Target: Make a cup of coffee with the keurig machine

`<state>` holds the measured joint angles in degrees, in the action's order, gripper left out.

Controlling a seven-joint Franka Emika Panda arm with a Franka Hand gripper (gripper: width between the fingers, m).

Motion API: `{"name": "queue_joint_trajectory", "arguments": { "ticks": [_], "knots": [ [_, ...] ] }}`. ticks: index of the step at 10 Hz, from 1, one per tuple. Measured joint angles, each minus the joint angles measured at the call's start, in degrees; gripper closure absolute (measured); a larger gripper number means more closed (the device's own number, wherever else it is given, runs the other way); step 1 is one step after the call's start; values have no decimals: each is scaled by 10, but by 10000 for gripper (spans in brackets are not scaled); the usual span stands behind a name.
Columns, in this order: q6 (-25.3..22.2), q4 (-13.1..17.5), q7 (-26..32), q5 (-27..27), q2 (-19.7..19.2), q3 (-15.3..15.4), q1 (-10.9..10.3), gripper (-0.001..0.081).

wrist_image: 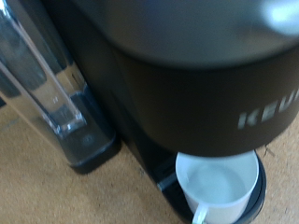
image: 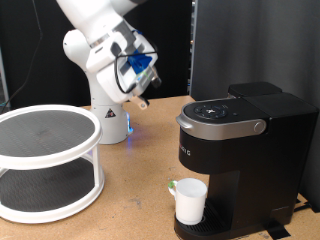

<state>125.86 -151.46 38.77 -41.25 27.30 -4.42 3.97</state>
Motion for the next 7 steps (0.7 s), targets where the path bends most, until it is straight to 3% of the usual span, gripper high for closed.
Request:
{"name": "queue_joint_trajectory", "arguments": {
  "ticks": [7],
  "knots": [
    [-119,65,-61,8,67,-19,5,0]
  ]
}}
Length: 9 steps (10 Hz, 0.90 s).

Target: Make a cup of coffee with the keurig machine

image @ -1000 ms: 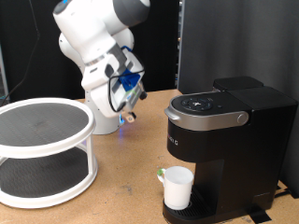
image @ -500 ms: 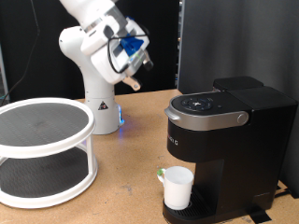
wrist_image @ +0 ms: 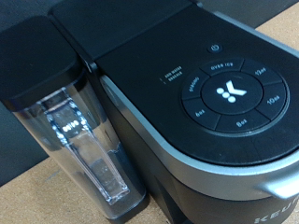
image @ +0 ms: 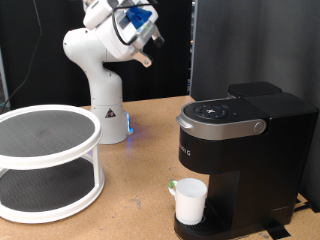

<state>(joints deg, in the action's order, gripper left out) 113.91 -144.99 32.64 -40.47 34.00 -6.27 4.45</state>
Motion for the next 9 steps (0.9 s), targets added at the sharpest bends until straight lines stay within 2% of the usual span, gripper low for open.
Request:
{"name": "queue_joint_trajectory", "arguments": {
  "ticks": [3,5,7,9],
  "knots": [
    [-34,10,-9,18,11,-5,6,0],
    [-29,8,-1,10,10,-5,6,0],
    [-15,7,34,-17,9,-5,3,0],
    [8,11,89,-34,8,-3,-9,0]
  ]
}}
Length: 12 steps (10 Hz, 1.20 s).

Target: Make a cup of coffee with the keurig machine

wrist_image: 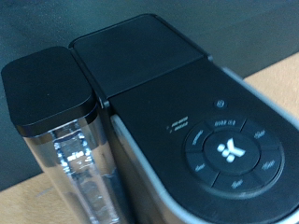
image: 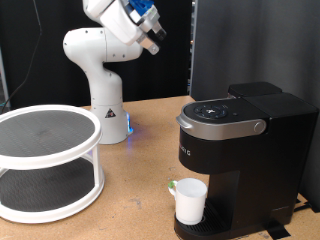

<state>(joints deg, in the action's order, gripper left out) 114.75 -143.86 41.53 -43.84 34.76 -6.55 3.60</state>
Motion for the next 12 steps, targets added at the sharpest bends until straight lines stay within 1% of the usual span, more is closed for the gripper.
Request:
{"name": "queue_joint_trajectory", "arguments": {
  "ticks": [1,2,3,4,5,7,8,10,12],
  "knots": [
    [11,6,13,0,-4,6,-6,0],
    [18,17,13,2,-12,16,-9,0],
    [23,31,-11,4,-27,29,-9,0],
    [25,48,-32,8,-50,39,-7,0],
    [23,46,-21,6,-48,37,-6,0],
    [11,43,48,-14,-48,25,-14,0],
    [7,47,58,-17,-49,27,-18,0],
    [18,66,47,-26,-59,41,-27,0],
    [23,96,18,-27,-86,57,-30,0]
  ]
}}
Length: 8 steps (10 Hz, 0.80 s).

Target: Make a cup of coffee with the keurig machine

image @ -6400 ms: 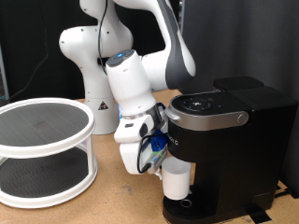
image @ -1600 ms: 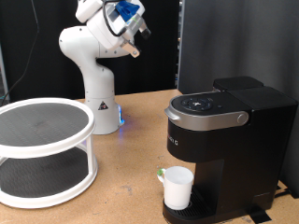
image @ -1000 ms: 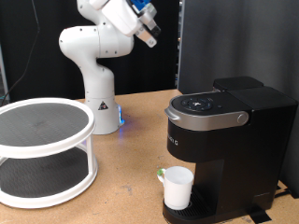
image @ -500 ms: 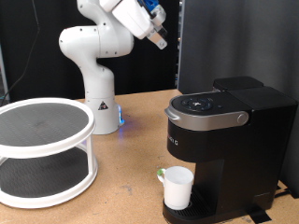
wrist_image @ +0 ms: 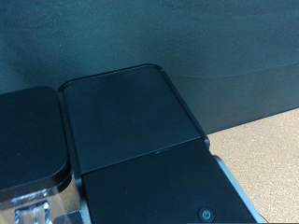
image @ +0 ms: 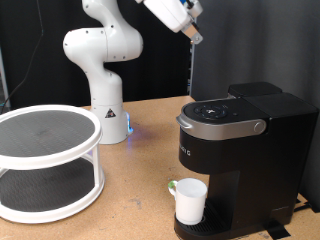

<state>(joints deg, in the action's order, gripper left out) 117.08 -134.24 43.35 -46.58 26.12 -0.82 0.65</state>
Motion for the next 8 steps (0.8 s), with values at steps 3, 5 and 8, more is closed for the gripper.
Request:
{"name": "queue_joint_trajectory", "arguments": {
  "ticks": [3,5,8],
  "knots": [
    [0,41,-11,5,-48,12,0,0],
    [-1,61,19,21,-72,16,0,0],
    [-20,89,29,35,-99,17,-1,0]
  ]
}}
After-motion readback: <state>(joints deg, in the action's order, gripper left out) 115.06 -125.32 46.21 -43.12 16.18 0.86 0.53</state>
